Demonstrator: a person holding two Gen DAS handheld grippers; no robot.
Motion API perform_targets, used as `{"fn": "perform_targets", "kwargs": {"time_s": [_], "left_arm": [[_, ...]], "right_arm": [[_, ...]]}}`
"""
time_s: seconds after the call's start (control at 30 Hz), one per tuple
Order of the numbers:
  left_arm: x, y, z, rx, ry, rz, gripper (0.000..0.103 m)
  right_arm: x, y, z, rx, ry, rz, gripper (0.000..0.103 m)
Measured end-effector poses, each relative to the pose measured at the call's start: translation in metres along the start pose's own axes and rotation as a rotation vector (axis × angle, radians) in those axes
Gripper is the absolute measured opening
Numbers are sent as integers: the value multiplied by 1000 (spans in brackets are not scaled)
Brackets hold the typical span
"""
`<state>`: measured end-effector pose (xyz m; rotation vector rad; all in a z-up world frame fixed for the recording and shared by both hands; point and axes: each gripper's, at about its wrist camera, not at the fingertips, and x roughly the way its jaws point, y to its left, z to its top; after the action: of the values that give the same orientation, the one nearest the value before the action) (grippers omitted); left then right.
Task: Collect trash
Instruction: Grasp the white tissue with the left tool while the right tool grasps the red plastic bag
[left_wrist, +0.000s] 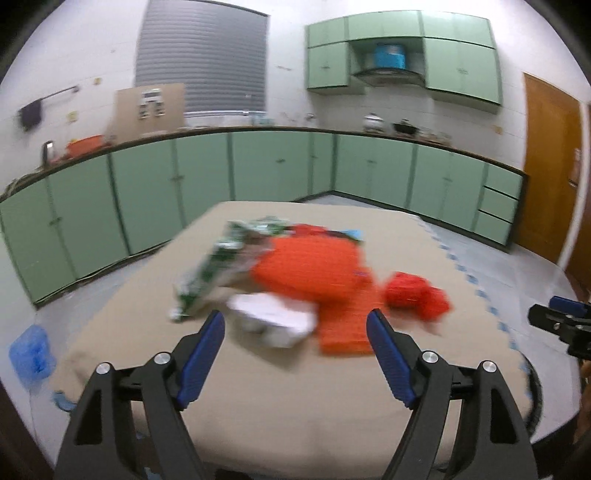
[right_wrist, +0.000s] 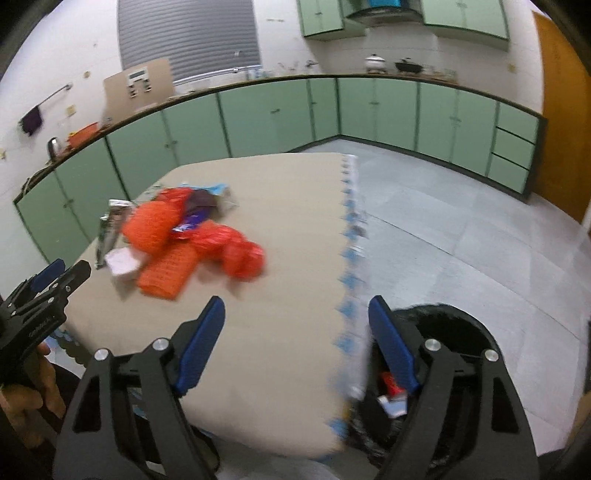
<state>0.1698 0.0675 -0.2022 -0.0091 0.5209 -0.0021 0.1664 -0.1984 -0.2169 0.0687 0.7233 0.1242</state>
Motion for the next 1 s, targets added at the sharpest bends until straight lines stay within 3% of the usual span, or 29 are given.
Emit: {"fn": "perform_targets", "kwargs": {"time_s": [0.2,0.63,0.73,0.83,0.87,0.9,0.93,1.0], "left_arm": [[9,34,-2,-15,-7,21,78],[64,14,-11,3,49,-52,78],[75,11,-12,7,78,-57,78],[84,10,-15,6,111,-55,77],[86,10,-16,4,117,-56,75],[87,11,-17,4,125,-60,66],[88,11,-17,2,132,-67,52],[90,11,-18,-7,151,-89,34]], "right_arm": [[28,31,13,-44,7,28,77],[100,40,16,-29,81,0,66],[113,40,16,-36,108,-3,58],[119,42,14,-55,127,4,35],[119,43,13,-58,126,6,26],[116,43,13,-63,121,10,16],[114,44,12,-65,117,14,13],[107,44,12,-73,107,22,9]]}}
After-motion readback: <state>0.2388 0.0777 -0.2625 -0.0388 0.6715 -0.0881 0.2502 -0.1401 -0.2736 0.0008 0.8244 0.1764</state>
